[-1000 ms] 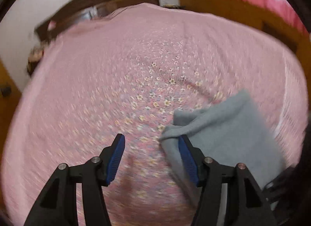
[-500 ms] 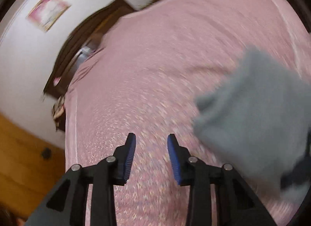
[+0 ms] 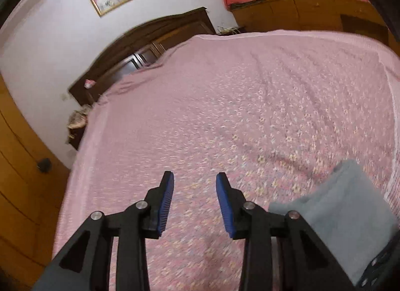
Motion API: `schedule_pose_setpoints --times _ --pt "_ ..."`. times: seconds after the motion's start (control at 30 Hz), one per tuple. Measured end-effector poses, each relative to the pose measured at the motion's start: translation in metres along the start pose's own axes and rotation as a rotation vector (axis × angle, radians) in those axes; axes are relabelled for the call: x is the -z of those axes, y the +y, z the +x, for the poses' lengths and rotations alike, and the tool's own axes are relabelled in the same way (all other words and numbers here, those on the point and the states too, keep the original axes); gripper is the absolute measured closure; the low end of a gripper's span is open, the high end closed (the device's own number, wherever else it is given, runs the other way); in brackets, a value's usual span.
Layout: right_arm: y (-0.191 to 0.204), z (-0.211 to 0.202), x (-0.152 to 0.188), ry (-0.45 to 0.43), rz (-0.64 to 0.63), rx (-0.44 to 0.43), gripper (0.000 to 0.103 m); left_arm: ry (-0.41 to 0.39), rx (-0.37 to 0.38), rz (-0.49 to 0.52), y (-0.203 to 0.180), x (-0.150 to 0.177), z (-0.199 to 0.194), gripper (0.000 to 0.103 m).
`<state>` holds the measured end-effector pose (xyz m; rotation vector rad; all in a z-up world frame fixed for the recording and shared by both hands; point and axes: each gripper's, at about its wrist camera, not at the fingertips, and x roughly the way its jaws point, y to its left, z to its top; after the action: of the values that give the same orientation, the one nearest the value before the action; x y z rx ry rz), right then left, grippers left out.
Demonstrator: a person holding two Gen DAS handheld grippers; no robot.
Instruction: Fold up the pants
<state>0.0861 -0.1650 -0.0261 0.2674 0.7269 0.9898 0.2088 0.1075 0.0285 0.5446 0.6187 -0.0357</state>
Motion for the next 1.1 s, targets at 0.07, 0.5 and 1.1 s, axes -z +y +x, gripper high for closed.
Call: schedule_pose_setpoints --times 0.07,0.5,1.1 --pt "0.016 -0.020 0.002 -0.089 -0.042 0.096 0.094 0.011 -0.041 0.038 -0.010 0.008 -0.021 0.058" --pt "0.015 -0.131 0.059 -0.211 0.137 0.203 0.053 0.150 0.251 -0.368 -0.065 0.121 -0.138 0.031" --pt "-0.006 -0.118 0.068 -0.136 0.239 0.228 0.053 0.380 0.777 -0.924 -0.063 0.162 -0.110 0.068"
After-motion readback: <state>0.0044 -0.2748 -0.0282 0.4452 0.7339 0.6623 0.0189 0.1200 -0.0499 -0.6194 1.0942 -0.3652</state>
